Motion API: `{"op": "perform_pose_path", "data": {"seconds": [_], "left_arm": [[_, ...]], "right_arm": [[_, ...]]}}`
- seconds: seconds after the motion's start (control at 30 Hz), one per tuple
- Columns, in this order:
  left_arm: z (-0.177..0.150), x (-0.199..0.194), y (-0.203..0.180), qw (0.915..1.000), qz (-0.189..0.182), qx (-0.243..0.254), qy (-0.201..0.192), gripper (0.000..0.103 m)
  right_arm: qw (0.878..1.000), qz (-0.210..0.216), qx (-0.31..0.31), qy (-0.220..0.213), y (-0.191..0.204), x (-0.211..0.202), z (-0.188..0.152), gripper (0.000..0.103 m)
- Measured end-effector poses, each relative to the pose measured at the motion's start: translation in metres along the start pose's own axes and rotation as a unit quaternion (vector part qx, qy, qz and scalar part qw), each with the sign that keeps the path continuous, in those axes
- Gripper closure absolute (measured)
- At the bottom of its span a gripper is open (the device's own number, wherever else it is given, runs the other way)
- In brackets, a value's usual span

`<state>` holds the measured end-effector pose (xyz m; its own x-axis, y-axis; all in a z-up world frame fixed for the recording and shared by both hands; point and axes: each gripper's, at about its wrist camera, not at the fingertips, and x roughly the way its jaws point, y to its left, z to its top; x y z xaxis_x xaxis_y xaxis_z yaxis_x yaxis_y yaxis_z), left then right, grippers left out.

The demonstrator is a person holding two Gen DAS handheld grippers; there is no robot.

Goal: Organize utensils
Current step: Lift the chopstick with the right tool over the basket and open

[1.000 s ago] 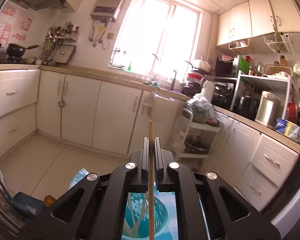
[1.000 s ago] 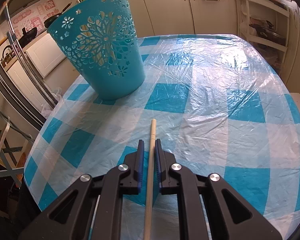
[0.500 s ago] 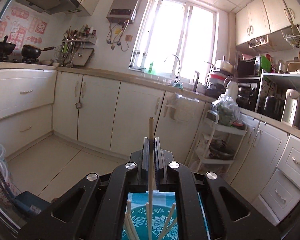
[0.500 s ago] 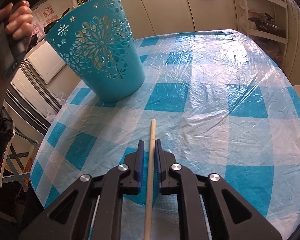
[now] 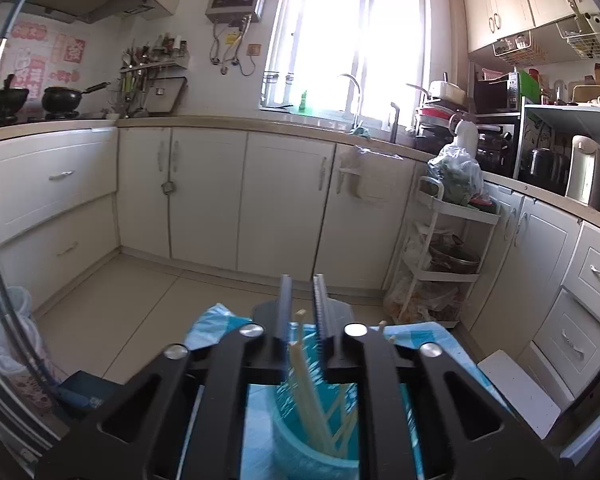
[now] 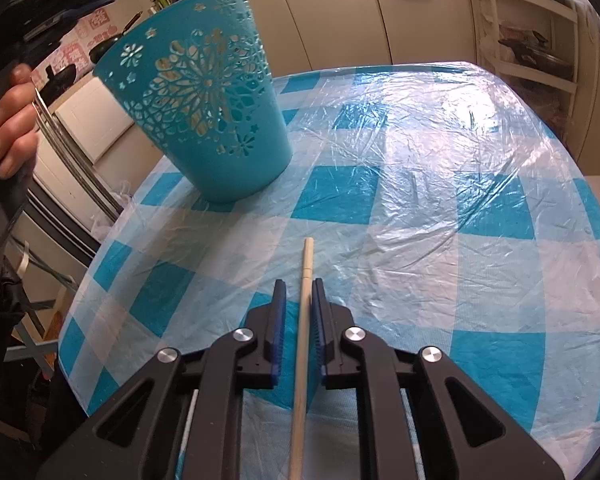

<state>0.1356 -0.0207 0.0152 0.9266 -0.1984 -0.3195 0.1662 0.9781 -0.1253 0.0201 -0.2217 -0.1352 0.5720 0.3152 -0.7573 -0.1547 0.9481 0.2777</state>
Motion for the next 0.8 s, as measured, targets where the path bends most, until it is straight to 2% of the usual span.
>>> {"op": "perform_pose_path", "data": {"seconds": [0.03, 0.07, 0.1, 0.17, 0.23, 0.3, 0.43, 0.57, 0.67, 0.8], "left_arm": [[-0.003, -0.010, 0.005, 0.9999, 0.010, 0.001, -0.004, 0.068], [-0.006, -0.018, 0.010, 0.9998, 0.018, 0.001, -0.007, 0.053], [-0.010, -0.027, 0.014, 0.9996, 0.025, 0.003, -0.011, 0.047], [-0.022, -0.039, 0.021, 0.9992, 0.038, 0.012, -0.003, 0.041], [-0.041, -0.047, 0.027, 0.9984, 0.049, 0.018, 0.022, 0.034], [-0.060, -0.049, 0.032, 0.9972, 0.054, 0.014, 0.049, 0.024], [-0.099, -0.040, 0.041, 0.9911, 0.063, 0.007, 0.117, 0.021], [-0.131, -0.030, 0.051, 0.9834, 0.063, -0.001, 0.171, 0.019], [-0.139, -0.029, 0.057, 0.9804, 0.069, -0.005, 0.184, 0.019], [-0.136, -0.032, 0.061, 0.9805, 0.074, -0.010, 0.182, 0.018]], "right_arm": [[1.000, -0.006, -0.006, 0.001, 0.002, -0.001, -0.001, 0.085], [1.000, -0.015, -0.013, 0.001, 0.005, -0.001, -0.002, 0.084], [0.999, -0.028, -0.022, 0.002, 0.009, -0.002, -0.004, 0.084], [0.998, -0.052, -0.039, 0.003, 0.016, -0.001, -0.006, 0.086], [0.995, -0.077, -0.058, 0.000, 0.022, 0.000, -0.007, 0.090], [0.995, -0.085, -0.059, 0.000, 0.022, 0.000, -0.008, 0.096], [0.998, -0.058, -0.025, 0.001, 0.013, -0.011, -0.012, 0.097], [1.000, 0.003, 0.018, -0.020, 0.009, -0.035, -0.013, 0.097], [0.997, 0.046, 0.046, -0.048, 0.009, -0.053, 0.000, 0.097], [0.989, 0.091, 0.061, -0.097, 0.018, -0.078, 0.035, 0.097]]}}
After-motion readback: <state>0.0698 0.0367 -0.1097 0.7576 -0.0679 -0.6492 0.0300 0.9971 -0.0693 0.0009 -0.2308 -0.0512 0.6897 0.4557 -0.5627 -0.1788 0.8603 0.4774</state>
